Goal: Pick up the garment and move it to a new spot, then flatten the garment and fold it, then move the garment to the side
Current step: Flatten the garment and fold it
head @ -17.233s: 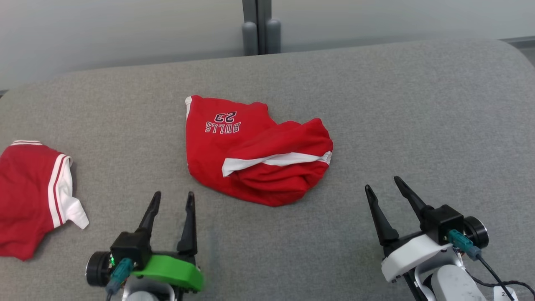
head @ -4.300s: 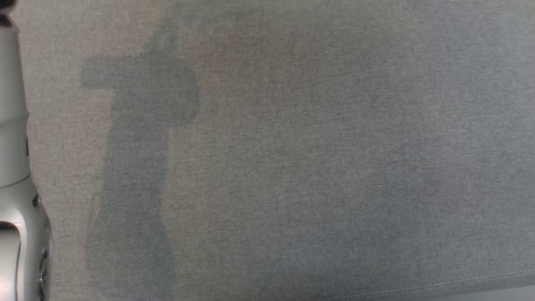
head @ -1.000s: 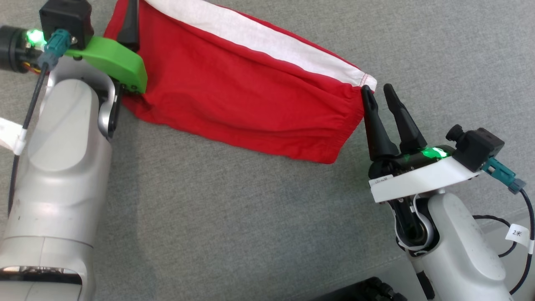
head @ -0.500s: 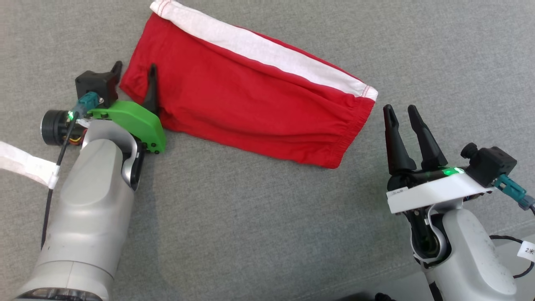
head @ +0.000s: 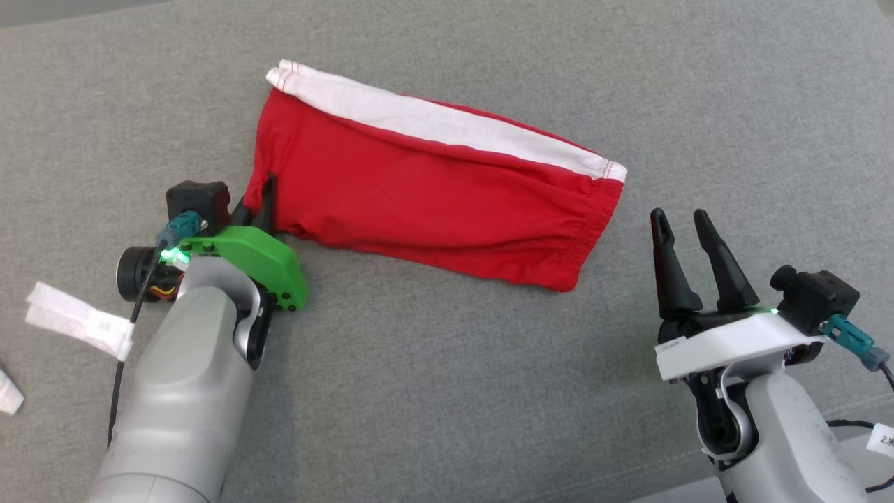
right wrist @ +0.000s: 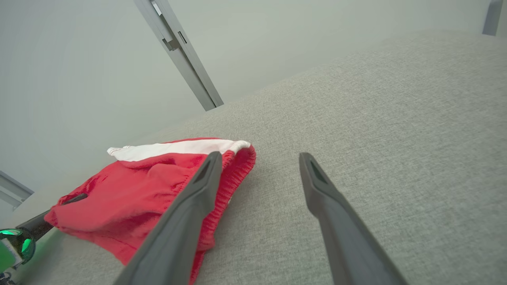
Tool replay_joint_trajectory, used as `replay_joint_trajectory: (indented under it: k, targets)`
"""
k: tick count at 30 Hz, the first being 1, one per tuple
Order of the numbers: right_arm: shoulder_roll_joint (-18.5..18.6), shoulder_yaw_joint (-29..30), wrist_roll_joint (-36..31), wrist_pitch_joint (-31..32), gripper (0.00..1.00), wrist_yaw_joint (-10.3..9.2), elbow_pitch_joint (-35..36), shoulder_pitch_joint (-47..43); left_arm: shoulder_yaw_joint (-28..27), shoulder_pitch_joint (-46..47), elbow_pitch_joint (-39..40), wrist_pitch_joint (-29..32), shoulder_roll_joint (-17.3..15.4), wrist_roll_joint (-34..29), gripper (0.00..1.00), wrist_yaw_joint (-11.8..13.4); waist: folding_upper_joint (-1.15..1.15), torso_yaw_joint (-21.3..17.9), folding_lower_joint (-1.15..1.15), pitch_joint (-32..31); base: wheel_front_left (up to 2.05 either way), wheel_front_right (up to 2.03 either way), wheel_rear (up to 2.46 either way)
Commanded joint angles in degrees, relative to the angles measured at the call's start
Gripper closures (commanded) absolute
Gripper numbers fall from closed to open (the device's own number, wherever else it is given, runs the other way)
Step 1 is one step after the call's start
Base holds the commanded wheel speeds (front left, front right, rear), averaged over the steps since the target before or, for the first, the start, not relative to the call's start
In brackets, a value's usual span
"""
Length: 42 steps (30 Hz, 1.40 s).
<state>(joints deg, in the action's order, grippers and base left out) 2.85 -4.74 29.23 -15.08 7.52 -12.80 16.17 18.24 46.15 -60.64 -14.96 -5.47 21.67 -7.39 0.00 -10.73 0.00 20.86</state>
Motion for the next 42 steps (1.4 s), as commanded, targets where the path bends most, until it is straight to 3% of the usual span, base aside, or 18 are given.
replay_joint_trajectory:
  k: [1,12,23,24,25,26,31,40,42]
  targets:
    - [0.16,-0.04,-0.83,-0.12,0.00,-0.06,-0.47,-1.02,-1.02,-2.03,1.36,-0.24,-0.39,0.88,1.00,-0.07,0.00,2.07,0.00,-2.48,0.00,0.00,0.00]
    - [0.16,0.68,-4.44,-0.12,0.00,-0.05,-2.86,-4.81,-7.93,-18.50,16.60,-0.25,0.55,0.50,1.00,2.49,0.00,6.70,0.00,-8.47,0.00,0.00,0.00]
    - [0.16,-2.14,-8.59,-0.12,0.00,-0.06,-4.15,-3.66,-11.95,-30.63,27.14,-0.26,2.21,-0.67,1.00,4.23,0.00,10.05,0.00,-9.77,0.00,0.00,0.00]
    - [0.18,-2.88,-8.88,-0.12,0.00,-0.06,-4.25,-3.23,-11.77,-31.12,27.85,-0.26,2.29,-0.96,0.68,4.15,0.00,10.48,0.00,-9.68,0.00,0.00,0.00]
    - [0.19,-3.60,-9.16,-0.12,0.00,-0.06,-4.42,-2.84,-11.70,-31.45,28.24,-0.26,2.35,-1.16,0.04,4.12,0.00,10.77,0.00,-9.63,0.00,0.00,0.00]
    - [0.22,-4.43,-9.42,-0.12,0.00,-0.06,-4.62,-2.25,-11.54,-31.60,28.88,-0.25,2.41,-1.50,0.00,4.23,0.00,11.20,0.00,-9.52,0.00,0.00,0.00]
    - [0.23,-6.38,-10.88,-0.12,0.00,-0.06,-7.90,0.80,-9.28,-32.34,31.39,-0.26,2.49,-0.20,0.00,4.59,0.00,12.91,0.00,-9.01,0.00,0.00,0.00]
    - [0.21,-8.49,-9.96,-0.11,0.01,-0.06,-22.34,5.33,-5.26,-31.49,33.49,-0.26,2.45,1.07,0.00,5.58,0.00,15.64,0.00,-6.70,0.00,0.00,0.00]
    - [0.19,-9.50,-8.77,-0.10,0.56,-0.06,-24.26,6.02,-4.93,-31.19,33.73,-0.26,2.46,0.95,0.00,5.75,0.00,15.82,0.00,-5.95,0.00,0.00,0.00]
